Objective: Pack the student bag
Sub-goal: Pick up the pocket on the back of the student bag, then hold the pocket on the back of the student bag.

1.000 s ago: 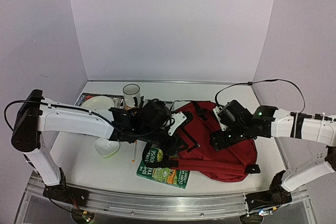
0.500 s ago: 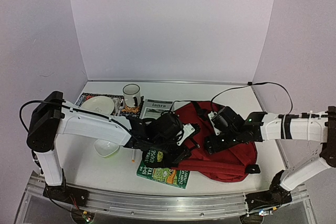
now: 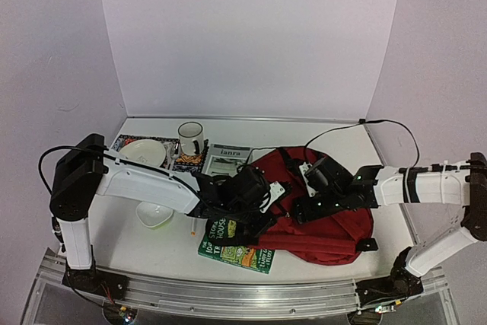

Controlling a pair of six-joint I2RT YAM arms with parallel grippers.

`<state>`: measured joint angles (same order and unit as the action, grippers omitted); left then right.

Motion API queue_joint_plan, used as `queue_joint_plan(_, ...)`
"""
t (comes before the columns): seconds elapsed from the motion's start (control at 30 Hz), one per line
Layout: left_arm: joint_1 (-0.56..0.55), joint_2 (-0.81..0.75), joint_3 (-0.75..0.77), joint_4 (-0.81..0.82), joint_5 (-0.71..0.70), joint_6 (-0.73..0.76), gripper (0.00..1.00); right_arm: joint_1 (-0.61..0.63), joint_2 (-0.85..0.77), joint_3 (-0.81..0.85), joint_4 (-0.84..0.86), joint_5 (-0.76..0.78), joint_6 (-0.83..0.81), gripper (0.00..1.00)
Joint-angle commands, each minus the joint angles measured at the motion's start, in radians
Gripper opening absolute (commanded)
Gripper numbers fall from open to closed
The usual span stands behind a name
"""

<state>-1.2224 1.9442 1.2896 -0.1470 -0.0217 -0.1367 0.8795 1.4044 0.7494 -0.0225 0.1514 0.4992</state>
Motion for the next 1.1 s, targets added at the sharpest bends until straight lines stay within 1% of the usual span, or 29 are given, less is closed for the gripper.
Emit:
queue_joint_plan(0.0, -0.004, -0.002, 0.033, 0.078, 0.072, -0.011, 0.09, 0.002, -0.006, -0.014, 0.013, -0.038, 0.000, 0.71)
queue_joint_plan(0.03, -0.005, -0.008, 0.032, 0.080, 0.085, -0.012, 0.04, 0.002, -0.010, -0.015, 0.013, -0.042, -0.006, 0.71)
queue_joint_plan(0.1, -0.004, -0.032, 0.027, 0.079, 0.090, -0.012, 0.00, 0.001, -0.024, -0.021, 0.013, -0.051, -0.019, 0.72)
queue_joint_plan(0.23, -0.003, -0.099, 0.004, 0.079, 0.038, -0.012, 0.00, 0.001, -0.071, -0.043, 0.049, -0.076, -0.053, 0.75)
queue_joint_plan(0.3, 0.004, -0.127, 0.003, 0.073, -0.010, -0.013, 0.00, 0.002, -0.095, -0.056, 0.061, -0.105, -0.075, 0.77)
queue_joint_plan(0.33, 0.010, -0.136, 0.005, 0.067, -0.012, -0.017, 0.00, 0.001, -0.105, -0.059, 0.066, -0.127, -0.092, 0.79)
queue_joint_plan(0.47, 0.038, -0.159, 0.014, 0.047, 0.017, -0.039, 0.00, 0.001, -0.137, -0.065, 0.074, -0.208, -0.140, 0.83)
queue_joint_plan(0.6, 0.046, -0.174, 0.024, 0.042, 0.075, -0.052, 0.00, 0.001, -0.144, -0.081, 0.123, -0.285, -0.155, 0.85)
queue_joint_plan(0.8, 0.054, -0.182, 0.037, 0.040, 0.098, -0.068, 0.00, 0.001, -0.094, -0.093, 0.160, -0.276, -0.160, 0.85)
queue_joint_plan(0.87, 0.054, -0.183, 0.042, 0.039, 0.110, -0.073, 0.00, 0.002, -0.068, -0.086, 0.166, -0.276, -0.160, 0.83)
queue_joint_plan(0.93, 0.055, -0.184, 0.048, 0.040, 0.118, -0.077, 0.00, 0.001, -0.039, -0.078, 0.167, -0.267, -0.161, 0.79)
queue_joint_plan(1.0, 0.056, -0.191, 0.052, 0.040, 0.127, -0.083, 0.00, 0.002, -0.015, -0.076, 0.167, -0.255, -0.163, 0.72)
queue_joint_plan(1.07, 0.060, -0.199, 0.053, 0.040, 0.128, -0.085, 0.00, 0.002, -0.003, -0.076, 0.160, -0.240, -0.163, 0.59)
